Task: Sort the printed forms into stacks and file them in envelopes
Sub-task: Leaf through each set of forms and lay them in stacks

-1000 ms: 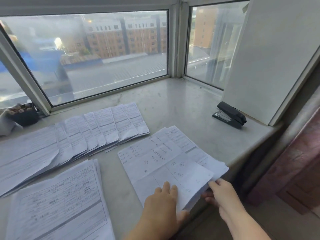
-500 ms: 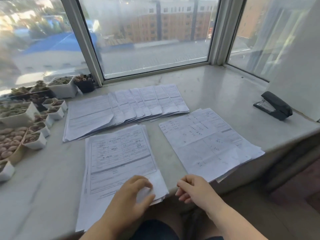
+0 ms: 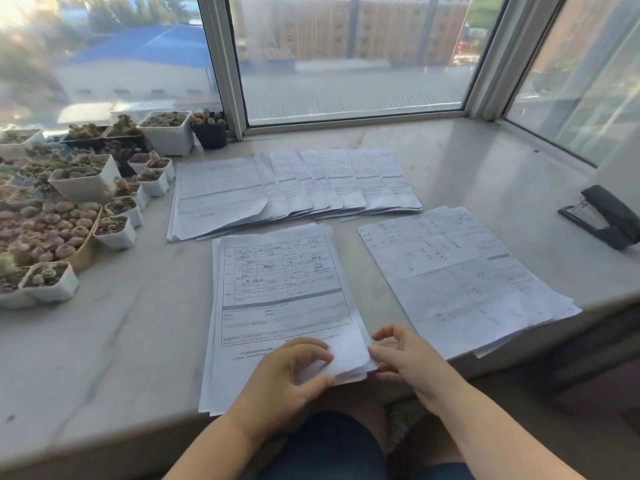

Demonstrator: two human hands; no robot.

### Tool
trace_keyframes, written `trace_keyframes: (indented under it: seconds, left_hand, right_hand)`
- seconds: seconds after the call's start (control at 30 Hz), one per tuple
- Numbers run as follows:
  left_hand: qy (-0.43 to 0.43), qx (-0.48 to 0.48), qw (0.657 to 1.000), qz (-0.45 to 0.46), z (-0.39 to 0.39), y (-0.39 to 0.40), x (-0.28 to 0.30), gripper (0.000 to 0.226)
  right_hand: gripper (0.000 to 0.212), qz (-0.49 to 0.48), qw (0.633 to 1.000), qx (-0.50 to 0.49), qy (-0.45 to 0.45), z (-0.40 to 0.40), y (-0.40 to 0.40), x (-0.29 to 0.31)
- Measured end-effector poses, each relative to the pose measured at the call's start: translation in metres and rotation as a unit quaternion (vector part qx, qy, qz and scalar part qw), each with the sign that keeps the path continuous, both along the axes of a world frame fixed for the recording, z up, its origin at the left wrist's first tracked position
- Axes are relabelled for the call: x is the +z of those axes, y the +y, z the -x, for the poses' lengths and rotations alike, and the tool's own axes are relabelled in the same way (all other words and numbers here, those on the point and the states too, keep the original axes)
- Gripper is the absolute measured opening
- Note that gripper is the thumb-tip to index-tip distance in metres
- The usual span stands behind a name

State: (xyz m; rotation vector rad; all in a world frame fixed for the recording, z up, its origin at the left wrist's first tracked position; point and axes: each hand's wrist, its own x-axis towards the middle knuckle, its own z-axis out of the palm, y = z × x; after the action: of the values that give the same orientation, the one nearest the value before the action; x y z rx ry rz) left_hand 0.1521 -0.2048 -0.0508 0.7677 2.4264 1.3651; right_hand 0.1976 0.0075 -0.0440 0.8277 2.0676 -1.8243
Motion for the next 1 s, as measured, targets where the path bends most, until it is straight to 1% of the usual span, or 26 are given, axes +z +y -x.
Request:
trace_keyframes:
  seconds: [0.07,0.13,0.2,0.33,0.4,0.47,0.53,0.57,0.63,0.73,0.8,0.83,0.93,1.0]
  left_hand:
    - [-0.014,0.002,1.000,-0.012,0.001,-0.002,0.000,0.007]
    - [0.002,0.008,1.000,-0.022,-0.001,-0.002,-0.002,0.011]
    - [0.010,0.043,0.998,-0.033,-0.003,0.000,-0.003,0.017]
    - [-0.017,0.120,0.991,-0.055,-0.004,0.005,-0.008,0.019]
    - [-0.045,0.144,0.984,-0.091,-0.003,0.006,-0.010,0.022]
    - [-0.063,0.151,0.978,-0.127,-0.003,0.008,-0.009,0.032]
    - [-0.065,0.153,0.975,-0.145,-0.004,0.011,-0.008,0.045]
    - [-0.060,0.157,0.975,-0.146,-0.004,0.012,-0.009,0.049]
    - [-0.045,0.160,0.976,-0.137,-0.004,0.013,-0.012,0.045]
    - [-0.010,0.180,0.978,-0.109,-0.004,0.014,-0.017,0.018]
    - [0.005,0.187,0.978,-0.090,-0.007,0.014,-0.018,0.025]
    - [0.025,0.176,0.981,-0.074,-0.008,0.014,-0.017,0.026]
    - [0.076,0.116,0.990,-0.033,-0.015,0.012,-0.013,0.017]
    - [0.098,0.073,0.993,-0.005,-0.016,0.011,-0.013,0.021]
  right_hand:
    - [0.022,0.011,1.000,-0.001,0.024,0.001,0.001,-0.001]
    - [0.019,0.027,0.999,0.015,0.040,0.002,0.002,-0.001]
    - [0.013,0.033,0.998,0.034,0.045,0.004,0.003,-0.001]
    - [0.027,0.035,0.998,0.045,0.025,0.007,0.004,-0.003]
    - [0.030,0.041,0.998,0.043,0.022,0.008,0.004,-0.004]
    - [0.029,0.054,0.998,0.039,0.016,0.010,0.005,-0.003]
    - [0.028,0.067,0.996,0.050,0.006,0.011,0.004,-0.002]
    - [0.029,0.071,0.996,0.059,0.001,0.011,0.004,0.000]
    - [0.030,0.079,0.994,0.070,-0.003,0.011,0.006,0.000]
    - [0.025,0.087,0.993,0.074,0.004,0.010,0.009,0.000]
    - [0.022,0.089,0.993,0.071,0.001,0.010,0.010,-0.001]
    - [0.022,0.093,0.993,0.070,0.000,0.010,0.010,-0.001]
    - [0.023,0.105,0.991,0.081,-0.001,0.010,0.011,0.000]
    - [0.020,0.111,0.991,0.076,-0.001,0.010,0.011,0.000]
